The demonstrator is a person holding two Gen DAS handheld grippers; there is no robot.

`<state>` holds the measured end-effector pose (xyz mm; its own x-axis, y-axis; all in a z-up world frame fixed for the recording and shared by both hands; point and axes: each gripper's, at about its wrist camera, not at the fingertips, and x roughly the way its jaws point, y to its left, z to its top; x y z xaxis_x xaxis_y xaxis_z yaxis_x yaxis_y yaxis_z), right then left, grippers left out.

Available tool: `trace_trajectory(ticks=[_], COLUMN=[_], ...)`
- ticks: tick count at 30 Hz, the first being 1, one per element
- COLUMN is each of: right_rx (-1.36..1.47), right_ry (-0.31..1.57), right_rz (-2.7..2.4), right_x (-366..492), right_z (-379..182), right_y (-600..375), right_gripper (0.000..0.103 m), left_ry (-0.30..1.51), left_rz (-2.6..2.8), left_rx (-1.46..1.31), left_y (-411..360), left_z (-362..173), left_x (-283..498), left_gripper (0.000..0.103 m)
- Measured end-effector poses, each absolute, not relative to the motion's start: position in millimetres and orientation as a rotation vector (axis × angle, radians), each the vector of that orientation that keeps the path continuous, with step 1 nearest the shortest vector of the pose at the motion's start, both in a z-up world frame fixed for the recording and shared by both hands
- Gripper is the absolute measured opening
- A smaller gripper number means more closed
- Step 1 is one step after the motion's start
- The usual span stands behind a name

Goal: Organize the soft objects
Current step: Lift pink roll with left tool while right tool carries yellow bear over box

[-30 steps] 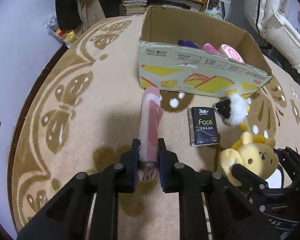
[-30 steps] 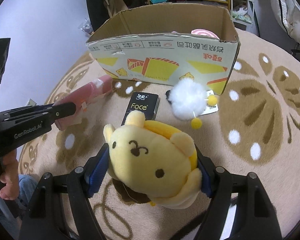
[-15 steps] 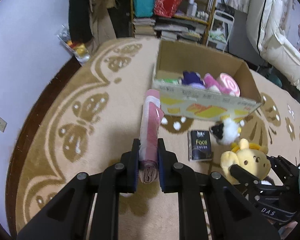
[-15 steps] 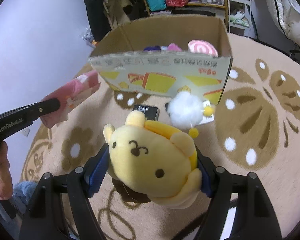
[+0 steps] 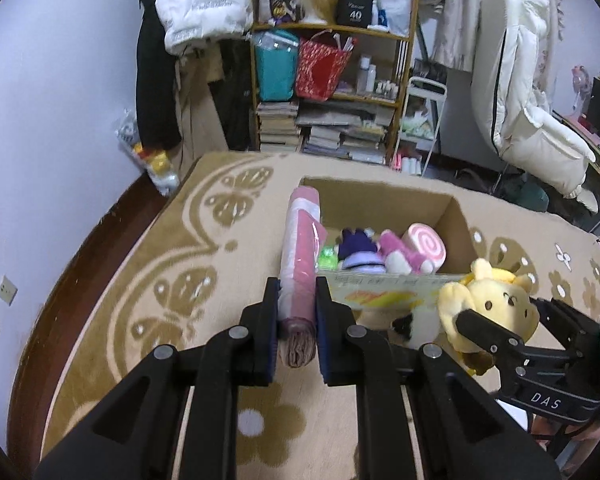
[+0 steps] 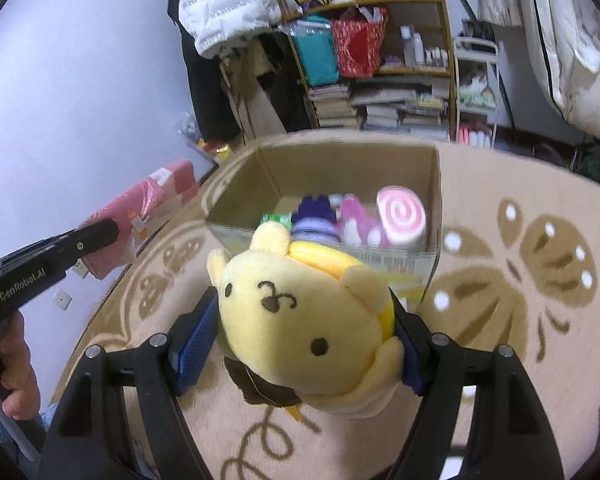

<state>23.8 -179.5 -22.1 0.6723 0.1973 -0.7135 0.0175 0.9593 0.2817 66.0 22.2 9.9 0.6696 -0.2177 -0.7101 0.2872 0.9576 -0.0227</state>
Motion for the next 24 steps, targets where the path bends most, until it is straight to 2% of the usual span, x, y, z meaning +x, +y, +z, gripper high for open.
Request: trace_trajectory(ticks=[12, 18, 24], right_rx=[0.214, 0.259, 0.339], right_ry=[0.739, 0.653, 0.646], right_rz=[0.091, 0.095, 0.125], right_x=[70.3, 89.4, 106.2], right_z=[11.8, 23.9, 3.7], right_y=[-198.3, -219.0, -233.6], right_gripper=[0.081, 0.081, 0.081], left_ry=[0.705, 0.562, 0.579], left_rz=[-0.270, -0.257, -0.286], left_rx=[0.100, -0.012, -0.010], left_y=[3.5, 7.1, -9.2], left_z=[24.0, 38.4, 10.6], left_x=[90.3, 96.9, 113.6], left_gripper=[0.013, 0.013, 0.013])
